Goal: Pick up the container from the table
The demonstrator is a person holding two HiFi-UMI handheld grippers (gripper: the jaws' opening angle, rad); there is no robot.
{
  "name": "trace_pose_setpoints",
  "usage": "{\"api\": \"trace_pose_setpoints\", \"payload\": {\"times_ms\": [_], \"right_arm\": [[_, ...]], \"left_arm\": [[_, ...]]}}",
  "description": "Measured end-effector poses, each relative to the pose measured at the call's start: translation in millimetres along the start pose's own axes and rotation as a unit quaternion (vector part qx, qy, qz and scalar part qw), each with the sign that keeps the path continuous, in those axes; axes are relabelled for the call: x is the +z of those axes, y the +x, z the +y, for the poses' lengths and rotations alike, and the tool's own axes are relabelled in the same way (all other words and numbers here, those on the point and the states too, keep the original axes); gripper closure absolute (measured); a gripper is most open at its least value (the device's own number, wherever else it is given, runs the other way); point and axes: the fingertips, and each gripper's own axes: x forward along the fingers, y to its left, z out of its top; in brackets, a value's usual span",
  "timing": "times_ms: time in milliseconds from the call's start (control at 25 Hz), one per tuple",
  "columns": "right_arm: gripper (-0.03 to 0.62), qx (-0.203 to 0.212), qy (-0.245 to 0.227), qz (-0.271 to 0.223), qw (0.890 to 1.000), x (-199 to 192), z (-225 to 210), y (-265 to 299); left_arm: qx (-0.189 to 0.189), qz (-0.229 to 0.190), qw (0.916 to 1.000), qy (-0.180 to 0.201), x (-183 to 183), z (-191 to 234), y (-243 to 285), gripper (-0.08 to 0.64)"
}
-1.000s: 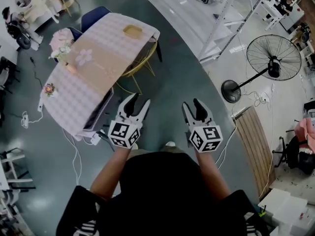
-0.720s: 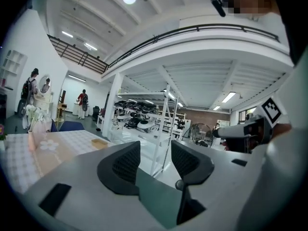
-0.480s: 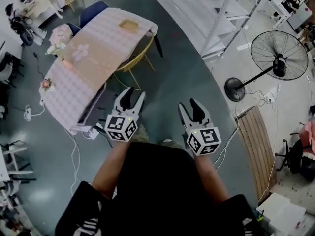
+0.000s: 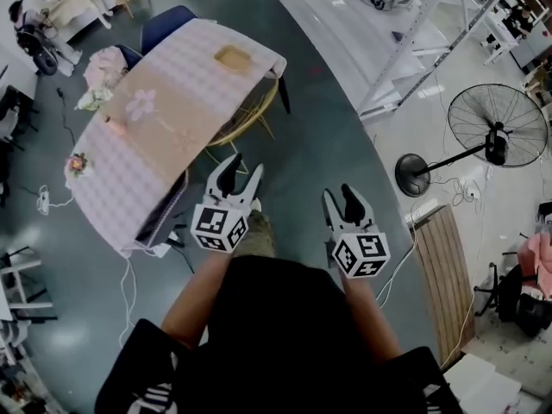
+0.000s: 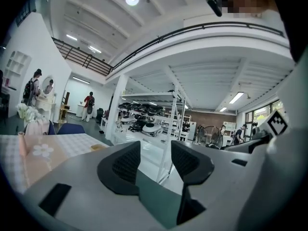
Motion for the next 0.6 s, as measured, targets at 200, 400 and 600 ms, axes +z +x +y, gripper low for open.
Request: {"api": "trace_pose_setpoints", "payload": {"times_ms": [200,400,600], "right_arm": [[0.428,0.001,-0.016,0.017,1.0,41,-11,76],[0.428,0.025,-0.035,0.035,0.998,88,-5,165],[0.428,0.034,-0.043,0.053,0.997,102,9,238]], "left_arm": [[-0.011,-0.002,0.9999,-0.004,26,52,61,0.379],[-0.006,-0.008,0.9998,-0.017,49,128,100,0.379],[-0.014,0.009,0.9997,-0.02,54,191,146,0.379]]}}
